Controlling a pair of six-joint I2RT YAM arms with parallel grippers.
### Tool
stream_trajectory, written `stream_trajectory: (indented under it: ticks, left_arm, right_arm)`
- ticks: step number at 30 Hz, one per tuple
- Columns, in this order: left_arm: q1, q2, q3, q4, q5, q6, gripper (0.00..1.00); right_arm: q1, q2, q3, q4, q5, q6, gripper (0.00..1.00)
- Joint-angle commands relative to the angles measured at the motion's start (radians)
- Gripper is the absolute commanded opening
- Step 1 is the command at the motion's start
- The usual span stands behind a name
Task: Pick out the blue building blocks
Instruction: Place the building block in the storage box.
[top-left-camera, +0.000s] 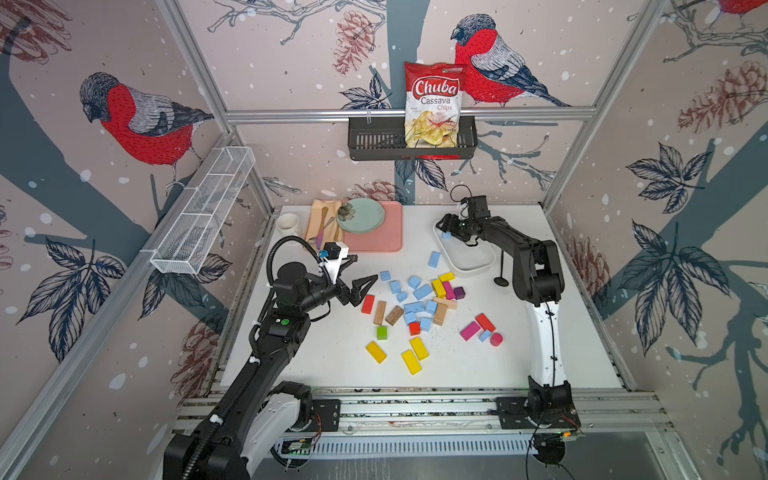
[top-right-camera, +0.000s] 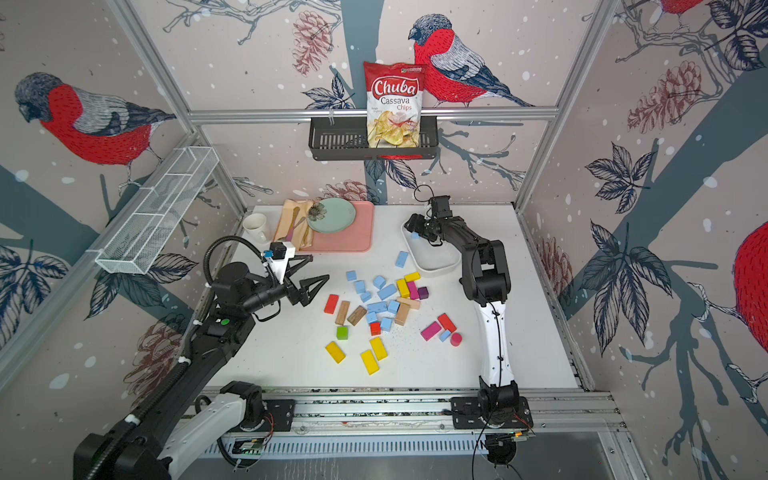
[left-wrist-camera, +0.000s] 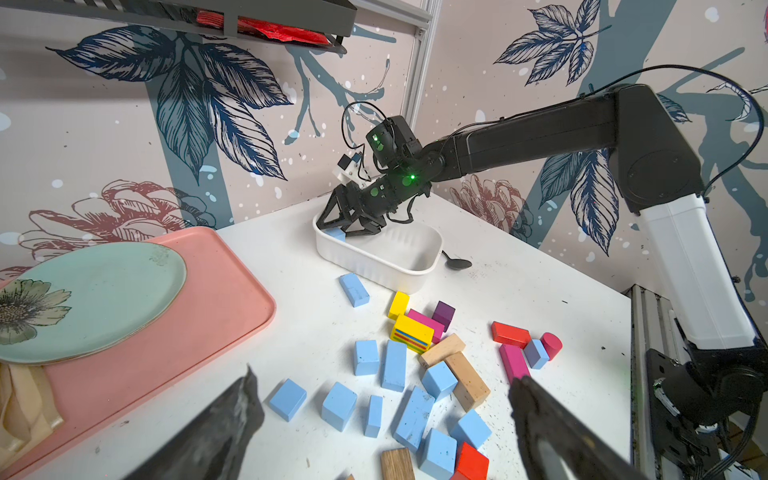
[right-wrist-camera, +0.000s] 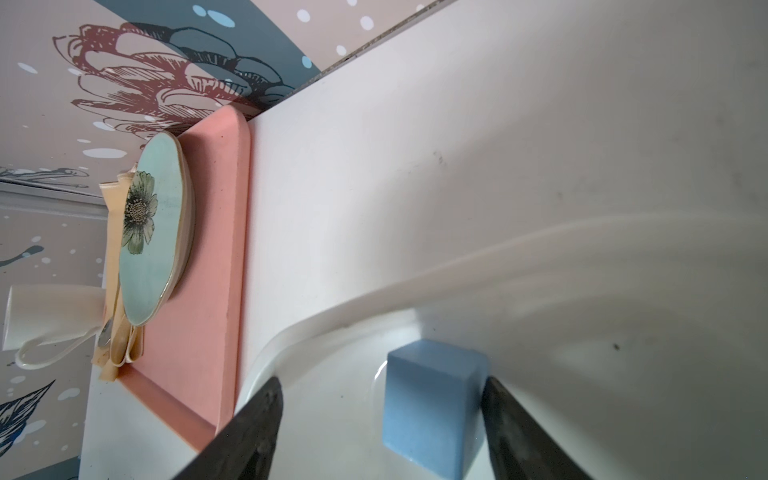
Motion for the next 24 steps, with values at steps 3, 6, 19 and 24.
stream_trajectory:
  ticks: [3,6,19,24]
  left_arm:
    - [-0.001,-0.002,0.003,0.04,0.015,0.008,0.96]
    - [-0.001,-0.003,0.003,0.038,0.013,0.008,0.96]
    - [0.0,-0.002,0.004,0.037,0.008,0.001,0.96]
    - [-0.001,-0.007,0.003,0.034,-0.026,-0.009,0.96]
  right_arm:
    - [0.001,-0.009,-0.016,0.071,-0.086,0.008,0.75]
    - [0.001,-0.01,-0.024,0.092,-0.12,0.0,0.75]
    - [0.002,-0.044,-0.032,0.096,-0.187,-0.024,0.75]
    - [0.009,-0.129,-0.06,0.092,-0.13,-0.053,0.79]
